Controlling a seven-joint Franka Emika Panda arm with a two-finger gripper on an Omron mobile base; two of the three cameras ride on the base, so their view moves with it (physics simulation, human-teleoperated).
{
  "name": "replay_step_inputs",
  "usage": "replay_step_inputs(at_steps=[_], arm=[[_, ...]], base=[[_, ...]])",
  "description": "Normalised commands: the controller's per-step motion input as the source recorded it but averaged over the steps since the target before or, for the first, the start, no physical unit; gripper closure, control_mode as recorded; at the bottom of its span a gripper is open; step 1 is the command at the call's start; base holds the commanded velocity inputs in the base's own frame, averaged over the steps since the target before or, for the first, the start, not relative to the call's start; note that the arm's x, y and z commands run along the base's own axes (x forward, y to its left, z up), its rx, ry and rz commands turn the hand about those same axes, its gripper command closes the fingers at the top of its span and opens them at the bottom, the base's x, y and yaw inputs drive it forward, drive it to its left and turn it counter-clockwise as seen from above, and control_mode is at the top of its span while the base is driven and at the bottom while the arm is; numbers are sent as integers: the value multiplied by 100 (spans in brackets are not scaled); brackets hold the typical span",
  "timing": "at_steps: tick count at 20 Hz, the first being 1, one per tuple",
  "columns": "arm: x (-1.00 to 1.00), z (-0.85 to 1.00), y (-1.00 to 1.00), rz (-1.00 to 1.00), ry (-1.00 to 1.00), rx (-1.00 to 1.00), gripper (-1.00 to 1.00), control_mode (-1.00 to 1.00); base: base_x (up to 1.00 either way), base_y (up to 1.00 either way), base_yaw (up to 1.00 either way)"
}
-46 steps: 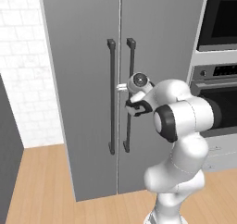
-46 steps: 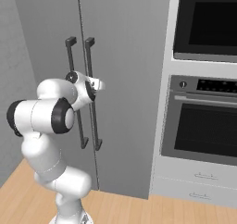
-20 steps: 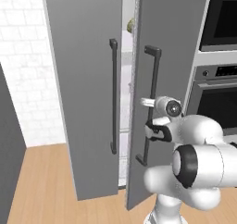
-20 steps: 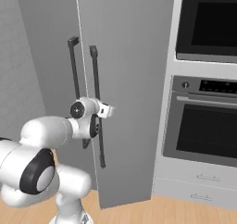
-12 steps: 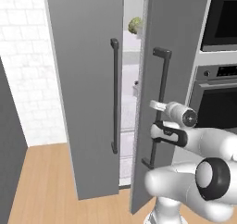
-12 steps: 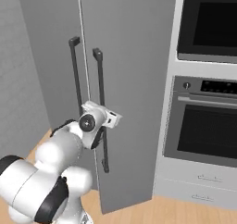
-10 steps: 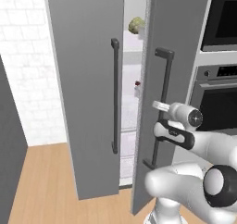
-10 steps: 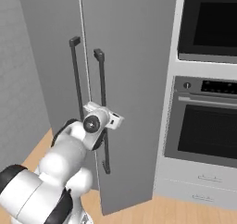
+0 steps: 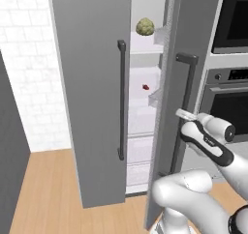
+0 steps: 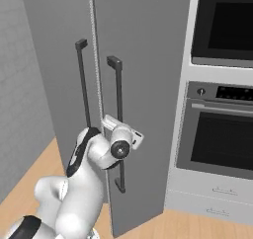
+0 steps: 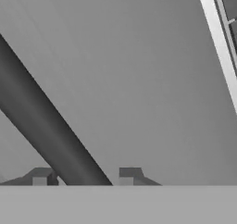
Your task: Take the strawberry from the fridge and place it on top of the pancake, located on the dining counter.
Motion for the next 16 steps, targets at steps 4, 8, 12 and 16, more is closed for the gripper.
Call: replay_step_inputs(at_steps=[4,8,12,16], arm=[[-21,0,-100,-3,-18,15,100,-100],[-13,0,-100,-5,-11,14,100,-100],[-11,2,-100,-9,-2,12,100,-100],[-36,15,-100,-10,5,8,100,-100]], base=[[0,0,0],[0,0,0],[0,0,0],[0,0,0]])
